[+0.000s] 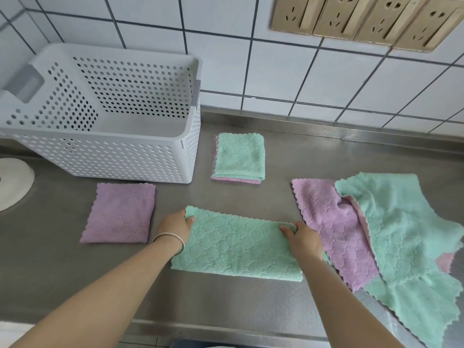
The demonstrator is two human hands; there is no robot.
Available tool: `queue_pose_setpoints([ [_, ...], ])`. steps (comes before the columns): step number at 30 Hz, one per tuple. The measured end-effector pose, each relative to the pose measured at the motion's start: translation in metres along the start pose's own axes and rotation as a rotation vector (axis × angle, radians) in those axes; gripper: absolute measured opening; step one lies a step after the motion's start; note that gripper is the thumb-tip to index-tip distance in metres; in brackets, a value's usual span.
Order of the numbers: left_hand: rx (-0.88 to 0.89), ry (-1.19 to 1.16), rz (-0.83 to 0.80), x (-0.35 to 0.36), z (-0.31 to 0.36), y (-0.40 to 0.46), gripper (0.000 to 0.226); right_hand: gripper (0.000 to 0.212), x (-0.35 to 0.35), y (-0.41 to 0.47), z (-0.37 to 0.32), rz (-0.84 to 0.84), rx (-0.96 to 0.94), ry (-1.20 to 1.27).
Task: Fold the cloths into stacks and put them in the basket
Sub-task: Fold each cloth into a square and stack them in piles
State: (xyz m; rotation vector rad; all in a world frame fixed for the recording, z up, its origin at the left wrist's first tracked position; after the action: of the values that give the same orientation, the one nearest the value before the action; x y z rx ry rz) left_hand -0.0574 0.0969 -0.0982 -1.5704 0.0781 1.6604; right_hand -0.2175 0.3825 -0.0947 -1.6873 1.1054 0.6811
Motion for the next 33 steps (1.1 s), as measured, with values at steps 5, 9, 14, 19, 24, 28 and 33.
queue_pose_setpoints([
  [5, 0.006, -0.016, 0.316, -0.017, 0.000, -0.019, 0.031, 0.042, -0.015, -0.017, 0.008, 0.081, 0.098, 0.218],
  [9, 0.403, 0.078, 0.394, 0.004, 0.037, -0.043, 0.037, 0.043, -0.020, -0.041, 0.028, 0.181, 0.162, 0.417],
  [14, 0.762, 0.391, 0.073, 0.062, 0.092, -0.072, 0.054, 0.038, 0.007, -0.079, 0.043, 0.080, 0.236, 0.413],
  [19, 0.781, 0.457, -0.018, 0.081, 0.101, -0.068, 0.074, 0.049, 0.021, -0.096, 0.046, 0.033, 0.274, 0.240],
  [24, 0.734, 0.489, -0.066, 0.081, 0.099, -0.067, 0.073, 0.047, 0.017, -0.089, 0.044, 0.005, 0.274, 0.041],
  [28, 0.697, 0.525, -0.113, 0.081, 0.101, -0.068, 0.075, 0.037, 0.014, -0.085, 0.044, -0.120, 0.303, 0.044],
  [33, 0.849, 0.449, -0.122, 0.071, 0.129, -0.092, 0.071, 0.021, 0.015, -0.087, 0.036, -0.135, 0.268, 0.337],
])
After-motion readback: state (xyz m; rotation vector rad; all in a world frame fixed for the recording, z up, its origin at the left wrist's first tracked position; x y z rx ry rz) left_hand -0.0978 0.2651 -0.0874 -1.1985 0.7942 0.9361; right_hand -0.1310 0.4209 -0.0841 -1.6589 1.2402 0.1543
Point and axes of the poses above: each hand's wrist, its own y-axis towards the middle knuckle, its own x-axis out of the palm, z = x × y, the point moved 6 cm from there along y, towards the middle knuckle, and after that the axes turned 3 degrees about y, right-handed, at the moved point
